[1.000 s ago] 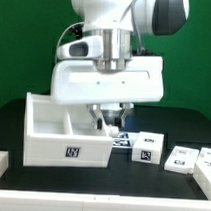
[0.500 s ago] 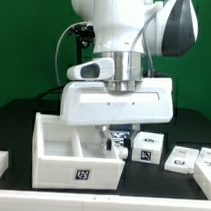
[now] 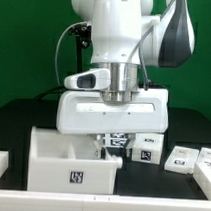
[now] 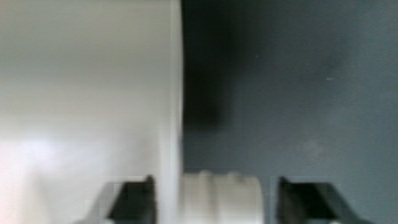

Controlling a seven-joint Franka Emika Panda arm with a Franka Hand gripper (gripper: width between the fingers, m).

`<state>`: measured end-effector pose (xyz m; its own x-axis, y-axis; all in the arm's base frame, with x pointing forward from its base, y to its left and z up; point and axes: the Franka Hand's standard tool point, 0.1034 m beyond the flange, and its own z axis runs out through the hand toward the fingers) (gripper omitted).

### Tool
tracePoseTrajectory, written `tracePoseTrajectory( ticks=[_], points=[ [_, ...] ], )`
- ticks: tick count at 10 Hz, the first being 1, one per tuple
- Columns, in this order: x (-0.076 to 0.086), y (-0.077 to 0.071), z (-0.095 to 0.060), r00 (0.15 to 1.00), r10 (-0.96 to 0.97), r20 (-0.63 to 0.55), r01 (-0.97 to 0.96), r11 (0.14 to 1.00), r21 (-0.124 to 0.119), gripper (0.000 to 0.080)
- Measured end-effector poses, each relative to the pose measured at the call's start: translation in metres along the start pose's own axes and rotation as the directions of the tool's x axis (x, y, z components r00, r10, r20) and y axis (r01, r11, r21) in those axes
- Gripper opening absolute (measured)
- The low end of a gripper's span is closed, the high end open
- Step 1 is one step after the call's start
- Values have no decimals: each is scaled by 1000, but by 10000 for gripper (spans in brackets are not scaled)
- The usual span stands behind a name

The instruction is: Assemble cabinet

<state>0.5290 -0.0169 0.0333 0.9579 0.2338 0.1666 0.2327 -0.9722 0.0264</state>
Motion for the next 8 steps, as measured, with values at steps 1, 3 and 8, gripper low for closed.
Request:
tracePoseTrajectory(
  ticks=[1,3,8],
  points=[
    [0,1,-1,1000,1,0,-1,1000,0,485],
    [8,15,-25,999,-5,39,4,1000,27,690],
    [20,40,-40,998,8,67,-10,999,40,797]
  ],
)
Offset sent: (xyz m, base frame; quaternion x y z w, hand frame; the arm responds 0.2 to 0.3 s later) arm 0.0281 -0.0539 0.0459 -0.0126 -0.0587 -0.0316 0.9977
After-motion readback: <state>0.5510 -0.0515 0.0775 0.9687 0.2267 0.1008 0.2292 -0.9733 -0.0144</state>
